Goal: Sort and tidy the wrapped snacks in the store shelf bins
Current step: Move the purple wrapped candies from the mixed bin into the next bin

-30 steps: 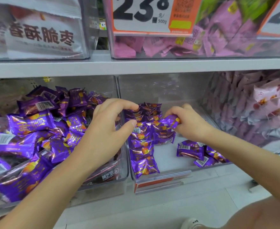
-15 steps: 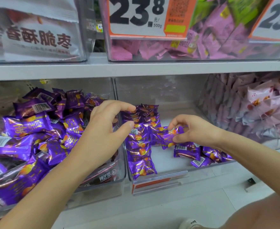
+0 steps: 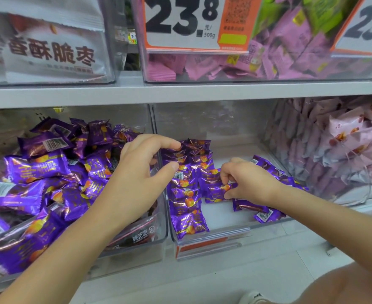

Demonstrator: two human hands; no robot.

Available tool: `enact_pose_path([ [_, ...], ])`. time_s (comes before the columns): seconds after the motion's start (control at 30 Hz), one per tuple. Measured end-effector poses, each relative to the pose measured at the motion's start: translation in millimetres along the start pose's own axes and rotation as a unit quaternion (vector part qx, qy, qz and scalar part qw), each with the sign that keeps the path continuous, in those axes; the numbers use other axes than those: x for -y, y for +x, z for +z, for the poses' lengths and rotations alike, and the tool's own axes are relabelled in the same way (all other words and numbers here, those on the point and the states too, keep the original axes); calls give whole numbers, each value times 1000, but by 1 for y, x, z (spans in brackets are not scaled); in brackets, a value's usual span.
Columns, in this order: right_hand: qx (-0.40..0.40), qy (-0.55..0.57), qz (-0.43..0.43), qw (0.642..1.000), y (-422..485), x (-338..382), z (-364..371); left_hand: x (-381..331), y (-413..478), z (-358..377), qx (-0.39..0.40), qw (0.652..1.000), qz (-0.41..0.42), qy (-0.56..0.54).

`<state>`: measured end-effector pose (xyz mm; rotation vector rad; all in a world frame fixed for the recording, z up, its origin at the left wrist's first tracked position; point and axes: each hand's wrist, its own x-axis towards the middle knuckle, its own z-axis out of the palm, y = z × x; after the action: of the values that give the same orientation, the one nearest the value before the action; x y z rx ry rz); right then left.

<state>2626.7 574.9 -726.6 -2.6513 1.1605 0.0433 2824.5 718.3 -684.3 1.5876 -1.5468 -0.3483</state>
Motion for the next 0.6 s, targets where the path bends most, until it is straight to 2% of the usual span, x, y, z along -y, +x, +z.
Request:
enact_pose_path([
  [0.23,7,43,29,999,5,3,3,0,0,0,1,1000,0,3],
  [0.6,-10,18,-4,1000,11,7,10,2,0,1,-2,1000,-2,7],
])
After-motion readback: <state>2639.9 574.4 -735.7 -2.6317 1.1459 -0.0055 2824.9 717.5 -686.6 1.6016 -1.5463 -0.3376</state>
